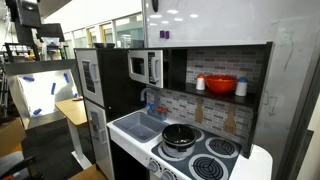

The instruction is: Slide the pot to the right

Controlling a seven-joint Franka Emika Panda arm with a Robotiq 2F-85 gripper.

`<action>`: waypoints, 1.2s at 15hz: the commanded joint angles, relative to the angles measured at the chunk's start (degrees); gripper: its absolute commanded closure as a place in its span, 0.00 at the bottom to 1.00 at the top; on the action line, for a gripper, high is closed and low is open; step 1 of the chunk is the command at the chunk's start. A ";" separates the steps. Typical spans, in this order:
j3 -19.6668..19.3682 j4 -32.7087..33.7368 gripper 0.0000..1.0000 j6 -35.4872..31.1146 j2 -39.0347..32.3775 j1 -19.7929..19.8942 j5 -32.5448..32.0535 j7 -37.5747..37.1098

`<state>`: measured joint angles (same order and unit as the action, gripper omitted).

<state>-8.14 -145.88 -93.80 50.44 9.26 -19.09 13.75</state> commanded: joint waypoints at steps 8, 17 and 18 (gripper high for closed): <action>-1.20 0.20 0.00 0.48 -0.33 -1.81 -0.61 -0.05; -3.05 -6.54 0.00 -13.51 -9.72 -7.85 3.08 1.54; -2.79 -7.08 0.00 -16.43 -11.35 -8.22 3.96 1.04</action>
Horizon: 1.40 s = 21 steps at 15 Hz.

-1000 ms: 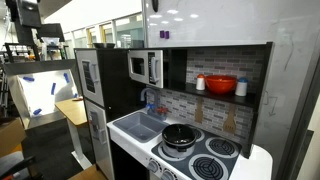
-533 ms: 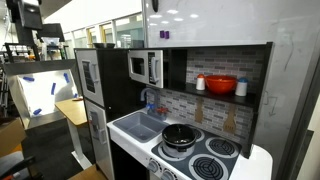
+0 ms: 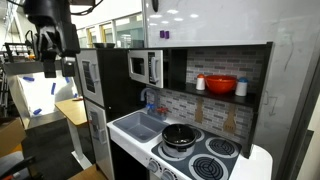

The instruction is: Slide the pot to the right

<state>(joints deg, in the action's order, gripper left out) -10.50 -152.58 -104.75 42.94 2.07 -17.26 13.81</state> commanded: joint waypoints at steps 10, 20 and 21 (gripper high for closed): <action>0.85 2.85 0.00 -28.39 -27.26 -4.45 18.77 3.28; -0.22 4.61 0.00 -48.70 -41.85 -3.32 38.81 21.95; 0.32 4.92 0.00 -50.45 -43.56 -2.92 40.82 24.06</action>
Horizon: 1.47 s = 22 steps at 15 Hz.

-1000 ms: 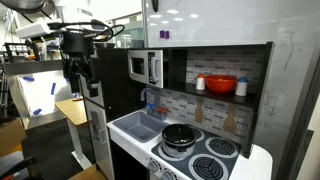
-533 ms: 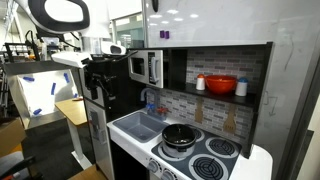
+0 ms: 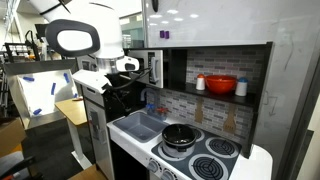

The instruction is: Slide the pot to the right

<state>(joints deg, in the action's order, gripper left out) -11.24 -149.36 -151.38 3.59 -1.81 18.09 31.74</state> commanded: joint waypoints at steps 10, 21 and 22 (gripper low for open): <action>1.40 3.72 0.00 -8.40 -11.51 -0.52 9.68 10.24; 3.82 5.79 0.00 -13.50 -15.80 0.90 16.24 16.50; 4.44 6.39 0.00 -14.27 -16.52 1.39 18.36 18.47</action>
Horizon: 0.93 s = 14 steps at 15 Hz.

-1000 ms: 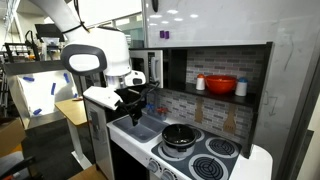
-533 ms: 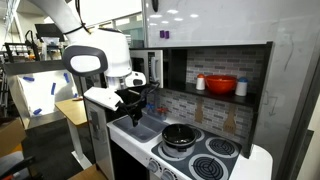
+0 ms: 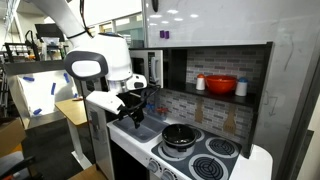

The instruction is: Slide the pot to the right

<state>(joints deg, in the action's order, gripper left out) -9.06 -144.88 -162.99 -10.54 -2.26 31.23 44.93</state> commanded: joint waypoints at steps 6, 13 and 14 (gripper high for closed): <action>7.33 6.93 0.00 -5.38 -6.97 8.02 21.24 22.72; 10.79 12.53 0.00 -5.41 -13.45 15.45 37.01 44.55; 11.11 13.10 0.00 -5.45 -14.30 15.98 38.58 46.81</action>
<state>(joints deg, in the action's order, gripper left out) -0.43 -134.29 -167.32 -22.39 11.11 64.85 84.91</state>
